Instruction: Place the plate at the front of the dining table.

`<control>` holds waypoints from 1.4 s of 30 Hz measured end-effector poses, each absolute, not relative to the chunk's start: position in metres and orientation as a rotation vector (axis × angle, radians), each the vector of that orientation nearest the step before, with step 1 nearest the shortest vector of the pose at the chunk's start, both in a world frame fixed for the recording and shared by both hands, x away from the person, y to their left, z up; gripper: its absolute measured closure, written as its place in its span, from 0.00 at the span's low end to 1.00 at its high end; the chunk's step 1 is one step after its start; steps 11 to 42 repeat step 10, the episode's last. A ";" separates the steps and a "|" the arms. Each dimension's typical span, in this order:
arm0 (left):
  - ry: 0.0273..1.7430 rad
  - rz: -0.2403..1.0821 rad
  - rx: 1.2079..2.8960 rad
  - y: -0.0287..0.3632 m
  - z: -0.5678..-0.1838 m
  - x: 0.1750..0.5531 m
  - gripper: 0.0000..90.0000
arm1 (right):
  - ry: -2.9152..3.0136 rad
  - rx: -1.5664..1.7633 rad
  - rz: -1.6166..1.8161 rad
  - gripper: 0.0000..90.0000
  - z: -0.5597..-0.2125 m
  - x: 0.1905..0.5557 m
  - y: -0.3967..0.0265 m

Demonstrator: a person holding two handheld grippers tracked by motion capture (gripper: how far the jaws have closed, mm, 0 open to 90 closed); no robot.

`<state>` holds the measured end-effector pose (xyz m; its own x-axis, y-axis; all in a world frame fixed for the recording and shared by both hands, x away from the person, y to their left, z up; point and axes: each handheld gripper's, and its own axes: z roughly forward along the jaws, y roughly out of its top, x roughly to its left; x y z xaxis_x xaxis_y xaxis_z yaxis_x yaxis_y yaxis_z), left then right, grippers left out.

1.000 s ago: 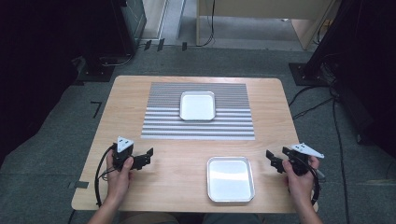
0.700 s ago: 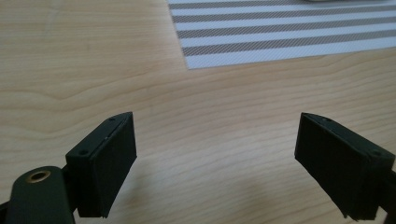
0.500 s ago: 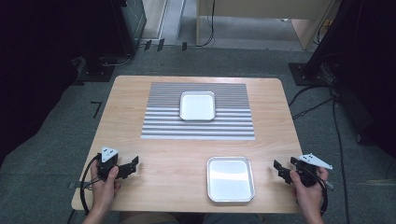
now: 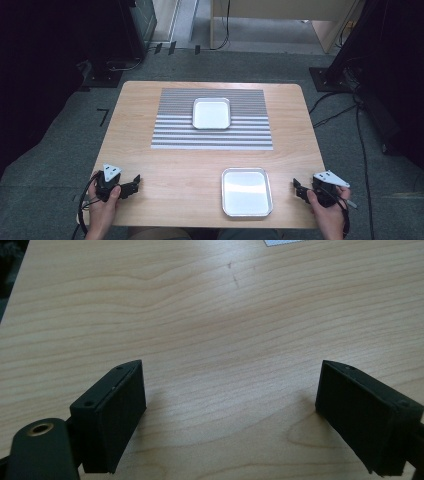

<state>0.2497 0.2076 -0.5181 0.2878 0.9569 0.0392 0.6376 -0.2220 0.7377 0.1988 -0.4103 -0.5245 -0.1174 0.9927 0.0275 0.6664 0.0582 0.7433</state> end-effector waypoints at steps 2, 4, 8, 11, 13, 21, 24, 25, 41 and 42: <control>1.430 0.620 1.940 0.210 -0.518 0.251 0.14 | 1.825 1.667 0.842 0.25 -0.525 0.198 -0.409; 1.428 0.624 1.944 0.210 -0.518 0.251 0.14 | 1.825 1.669 0.842 0.25 -0.525 0.196 -0.408; 1.428 0.623 1.942 0.210 -0.519 0.251 0.14 | 1.831 1.664 0.845 0.25 -0.525 0.196 -0.409; 1.429 0.623 1.942 0.210 -0.518 0.251 0.14 | 1.835 1.661 0.846 0.25 -0.525 0.195 -0.409; 1.429 0.623 1.942 0.210 -0.518 0.251 0.14 | 1.835 1.661 0.846 0.25 -0.525 0.195 -0.409; 1.429 0.623 1.942 0.210 -0.518 0.251 0.14 | 1.835 1.661 0.846 0.25 -0.525 0.195 -0.409; 1.429 0.623 1.942 0.210 -0.518 0.251 0.14 | 1.835 1.661 0.846 0.25 -0.525 0.195 -0.409; 1.429 0.623 1.942 0.210 -0.518 0.251 0.14 | 1.835 1.661 0.846 0.25 -0.525 0.195 -0.409; 1.429 0.623 1.942 0.210 -0.518 0.251 0.14 | 1.835 1.661 0.846 0.25 -0.525 0.195 -0.409; 1.429 0.623 1.942 0.210 -0.518 0.251 0.14 | 1.835 1.661 0.846 0.25 -0.525 0.195 -0.409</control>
